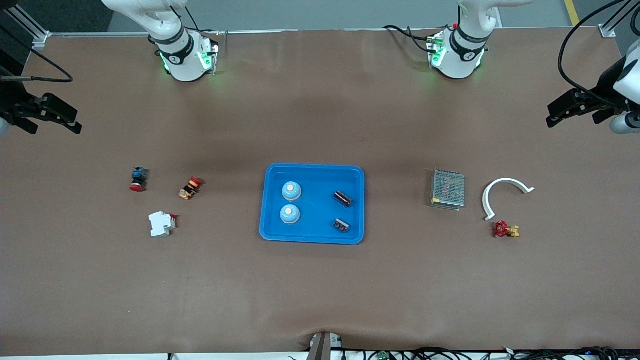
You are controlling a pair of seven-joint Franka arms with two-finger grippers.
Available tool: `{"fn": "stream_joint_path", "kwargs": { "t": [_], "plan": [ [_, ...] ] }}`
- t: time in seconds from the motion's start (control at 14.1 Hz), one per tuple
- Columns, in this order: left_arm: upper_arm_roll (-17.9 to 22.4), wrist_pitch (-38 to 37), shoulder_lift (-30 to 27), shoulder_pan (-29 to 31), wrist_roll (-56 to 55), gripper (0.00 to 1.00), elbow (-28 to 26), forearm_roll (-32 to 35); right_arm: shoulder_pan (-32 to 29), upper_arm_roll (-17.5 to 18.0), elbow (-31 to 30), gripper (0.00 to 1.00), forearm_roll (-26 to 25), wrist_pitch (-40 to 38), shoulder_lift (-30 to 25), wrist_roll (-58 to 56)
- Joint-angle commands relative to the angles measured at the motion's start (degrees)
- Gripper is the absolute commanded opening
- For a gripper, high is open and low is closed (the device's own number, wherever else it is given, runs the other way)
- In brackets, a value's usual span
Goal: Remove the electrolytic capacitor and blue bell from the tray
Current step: 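Reach the left gripper to a capacitor while the right gripper reaches a bell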
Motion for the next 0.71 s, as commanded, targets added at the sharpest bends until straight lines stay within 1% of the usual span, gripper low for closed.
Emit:
{"fn": "stream_joint_path", "kwargs": {
  "t": [0.0, 0.28, 0.43, 0.57, 0.64],
  "plan": [
    [-0.25, -1.19, 0.5, 0.24, 0.21, 1.0, 1.49, 0.12, -0.09, -0.21, -0.64, 1.0, -0.26, 0.27, -0.89, -0.24],
    [-0.34, -1.11, 0.94, -0.02, 0.74, 1.0, 1.66, 0.56, -0.18, -0.3, -0.64, 1.0, -0.26, 0.36, -0.89, -0.24],
    [-0.77, -1.28, 1.73, -0.19, -0.31, 1.0, 0.79, 0.56, -0.18, -0.3, -0.64, 1.0, -0.26, 0.36, -0.8, -0.24],
    [-2.35, -1.02, 1.91, -0.63, -3.46, 1.0, -1.75, -0.31, -0.01, -0.3, -0.64, 1.0, -0.26, 0.27, -0.8, -0.24],
    [-4.19, -0.24, 2.52, -0.72, -6.87, 1.0, -2.63, -0.32, 0.17, -0.3, -0.56, 1.0, -0.26, 0.27, -0.71, -0.24]
  ]
}}
